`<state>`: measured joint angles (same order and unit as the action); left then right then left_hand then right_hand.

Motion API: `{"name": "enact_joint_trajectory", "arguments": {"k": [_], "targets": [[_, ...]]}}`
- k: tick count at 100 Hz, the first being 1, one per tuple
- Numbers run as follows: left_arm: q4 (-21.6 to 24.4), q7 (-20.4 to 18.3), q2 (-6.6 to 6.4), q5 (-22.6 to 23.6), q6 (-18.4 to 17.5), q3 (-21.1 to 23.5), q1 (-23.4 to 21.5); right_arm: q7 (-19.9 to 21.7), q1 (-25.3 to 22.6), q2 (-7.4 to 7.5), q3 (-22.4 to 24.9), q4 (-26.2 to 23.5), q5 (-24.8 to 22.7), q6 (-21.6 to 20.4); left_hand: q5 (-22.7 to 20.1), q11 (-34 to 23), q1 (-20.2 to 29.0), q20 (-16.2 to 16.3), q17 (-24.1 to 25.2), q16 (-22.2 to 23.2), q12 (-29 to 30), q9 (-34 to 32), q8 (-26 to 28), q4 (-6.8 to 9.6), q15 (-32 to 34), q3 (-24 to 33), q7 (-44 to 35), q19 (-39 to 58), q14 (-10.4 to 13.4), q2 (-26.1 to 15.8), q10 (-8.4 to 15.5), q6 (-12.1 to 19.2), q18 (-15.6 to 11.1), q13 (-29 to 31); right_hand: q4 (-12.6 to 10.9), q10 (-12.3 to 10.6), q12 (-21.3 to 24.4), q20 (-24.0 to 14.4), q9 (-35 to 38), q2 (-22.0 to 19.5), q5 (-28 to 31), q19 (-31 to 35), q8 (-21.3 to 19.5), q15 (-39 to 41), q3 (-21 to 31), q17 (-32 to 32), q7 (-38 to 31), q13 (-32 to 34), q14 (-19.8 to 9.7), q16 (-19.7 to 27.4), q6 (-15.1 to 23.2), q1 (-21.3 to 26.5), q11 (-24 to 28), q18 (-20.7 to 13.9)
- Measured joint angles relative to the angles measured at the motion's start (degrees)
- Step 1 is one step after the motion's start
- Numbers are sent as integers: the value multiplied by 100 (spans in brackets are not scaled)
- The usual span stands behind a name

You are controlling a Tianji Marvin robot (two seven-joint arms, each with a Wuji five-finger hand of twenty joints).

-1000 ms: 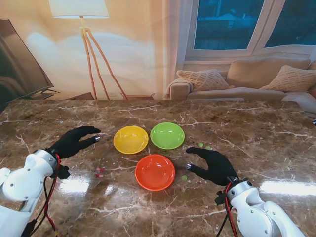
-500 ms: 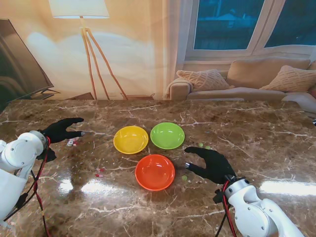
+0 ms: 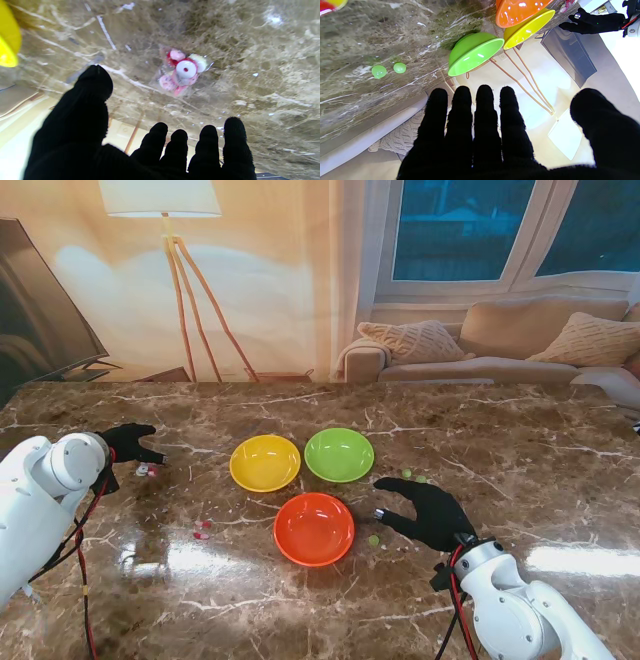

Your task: Portion candies into small dishes

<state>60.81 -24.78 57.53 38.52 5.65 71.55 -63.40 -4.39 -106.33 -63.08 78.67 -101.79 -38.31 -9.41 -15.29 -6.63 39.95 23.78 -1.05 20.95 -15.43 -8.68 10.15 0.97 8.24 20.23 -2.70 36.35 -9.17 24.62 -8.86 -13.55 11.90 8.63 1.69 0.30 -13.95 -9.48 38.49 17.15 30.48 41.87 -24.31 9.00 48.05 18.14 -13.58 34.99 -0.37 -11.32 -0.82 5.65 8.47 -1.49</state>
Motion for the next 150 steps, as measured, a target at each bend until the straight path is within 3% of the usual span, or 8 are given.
{"name": "enact_joint_trajectory", "arguments": {"k": [34,66,86,93,100,115,126,150], "targets": [[-525,185,37,1,366,-578,293,43,-32,-2,50,14,91,-16,-496,-385,118,1268,-840,1704,-854,-50,662,-87,872,987,-515,1529,-226,223,-2,395,498,770,0,0,-3,-59,6,0,7,66,0,6,0,13,-1,0,1,-62,13,0,0,92],[-859,619,52,21,63,-905,437,42,-43,-2,63,22,107,-50,-460,-1734,642,1826,-1849,3565,-2102,-632,2164,-277,3121,1804,-2725,2729,-235,733,50,777,225,1921,0,0,-7,-66,68,0,9,66,-1,7,0,16,-59,0,2,-65,55,0,10,145],[-1177,938,84,-182,-1,-1247,657,68,-42,-1,55,32,137,-45,-486,-2270,971,2281,-2493,3620,-3190,-531,3077,-340,3497,2135,-3989,3135,102,849,-251,911,-21,2541,0,0,-8,-134,71,0,9,67,-1,7,0,64,-59,7,2,-68,55,1,10,146],[-1284,1132,122,-226,-16,-1293,689,63,-43,-1,55,33,132,-49,-684,-2322,1284,2297,-2877,4100,-3555,-717,3483,-488,3555,2147,-4480,3300,116,1063,-259,1077,-52,2967,0,0,-9,-135,78,0,9,67,-1,30,0,67,-60,127,4,-68,56,1,10,147],[-1330,1265,155,-261,-31,-1306,690,61,-45,-1,59,33,126,-51,-1007,-2331,1633,2297,-3225,4340,-4760,-1176,3770,-574,3371,1945,-4812,3326,54,1125,-153,1259,-52,3378,0,0,-9,-136,79,0,9,67,-1,31,1,67,-60,127,4,-68,56,1,10,148],[-1315,1283,204,-349,-58,-1282,675,58,-51,-1,67,35,126,-57,-1704,-2508,1741,2280,-3547,4496,-5848,-2681,3907,-576,2996,1989,-5118,3336,-52,1344,239,1556,96,3938,0,0,-9,-138,80,0,10,67,-1,31,5,67,-62,127,4,-70,57,2,10,149],[-1292,1340,246,-350,-104,-1221,606,50,-51,-2,67,43,131,-63,-2216,-2581,1741,2272,-3740,4553,-5908,-3685,3911,-512,2773,2131,-5210,3336,-200,1450,425,1744,282,4247,0,0,-10,-138,81,1,10,67,-1,31,26,67,-62,127,4,-70,57,3,10,149],[-962,1486,296,-238,-77,-889,278,37,-55,-4,74,56,133,-70,-2660,-2252,1750,2156,-3952,4545,-5449,-4268,3865,-410,2470,2253,-5198,3336,-283,1577,438,1751,413,4537,0,0,-12,-141,85,1,75,67,-11,32,58,67,-80,127,4,-71,61,6,10,150]]}}
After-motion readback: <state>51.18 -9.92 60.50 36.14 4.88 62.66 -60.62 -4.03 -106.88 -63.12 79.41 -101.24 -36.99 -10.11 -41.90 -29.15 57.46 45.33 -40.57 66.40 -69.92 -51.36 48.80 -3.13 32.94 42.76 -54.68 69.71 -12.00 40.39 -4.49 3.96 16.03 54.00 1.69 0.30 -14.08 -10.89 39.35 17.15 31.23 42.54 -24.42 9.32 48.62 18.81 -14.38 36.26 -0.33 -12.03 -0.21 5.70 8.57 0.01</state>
